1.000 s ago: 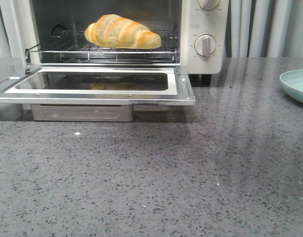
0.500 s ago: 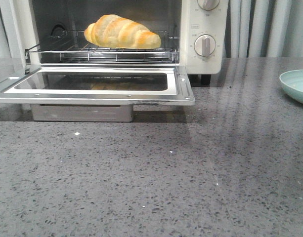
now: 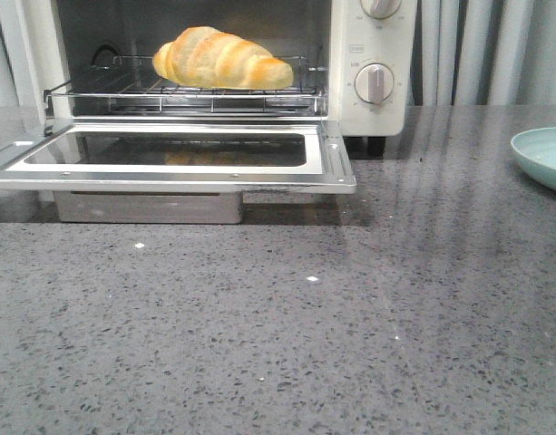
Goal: Put bread in oven
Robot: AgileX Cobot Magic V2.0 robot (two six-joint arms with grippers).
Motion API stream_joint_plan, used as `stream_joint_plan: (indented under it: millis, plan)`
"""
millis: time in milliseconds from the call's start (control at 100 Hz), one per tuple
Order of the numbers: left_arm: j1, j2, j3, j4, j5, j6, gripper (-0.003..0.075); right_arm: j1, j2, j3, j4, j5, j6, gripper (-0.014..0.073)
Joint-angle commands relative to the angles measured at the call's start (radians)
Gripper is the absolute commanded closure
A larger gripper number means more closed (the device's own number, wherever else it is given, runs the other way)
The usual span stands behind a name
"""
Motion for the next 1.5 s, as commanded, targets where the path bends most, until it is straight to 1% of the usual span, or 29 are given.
stream_joint_plan:
  millis: [0,180,310,400,640,800,1200,1490]
  plan:
    - [0.001,0.016,0.021,0.008,-0.135,0.001,0.0741,0.0,-0.056,-0.028,-0.07,0.05,0.008,0.0657]
    - [0.001,0.016,0.079,0.008,-0.134,0.001,0.0741,0.0,-0.098,-0.026,-0.109,0.05,0.018,0.0657]
    - [0.001,0.016,0.09,-0.041,-0.083,0.001,0.0741,0.0,-0.134,-0.026,-0.112,0.05,0.018,0.0657]
    - [0.001,0.016,0.09,-0.047,-0.044,0.001,0.0741,0.0,-0.16,-0.026,-0.114,0.05,0.018,0.0657]
    - [0.001,0.016,0.09,-0.047,-0.046,0.001,0.0742,0.0,-0.218,-0.026,-0.147,0.05,0.018,0.0658]
    - [0.001,0.016,0.09,-0.047,-0.046,0.001,0.0741,0.0,-0.241,-0.026,-0.147,0.05,0.018,0.0662]
    - [0.001,0.016,0.09,-0.047,-0.046,0.001,0.0742,0.0,-0.239,-0.026,-0.145,0.03,0.018,0.0662]
    - [0.001,0.016,0.09,-0.047,-0.046,0.001,0.0741,-0.002,-0.231,-0.026,-0.13,0.048,0.018,0.0662]
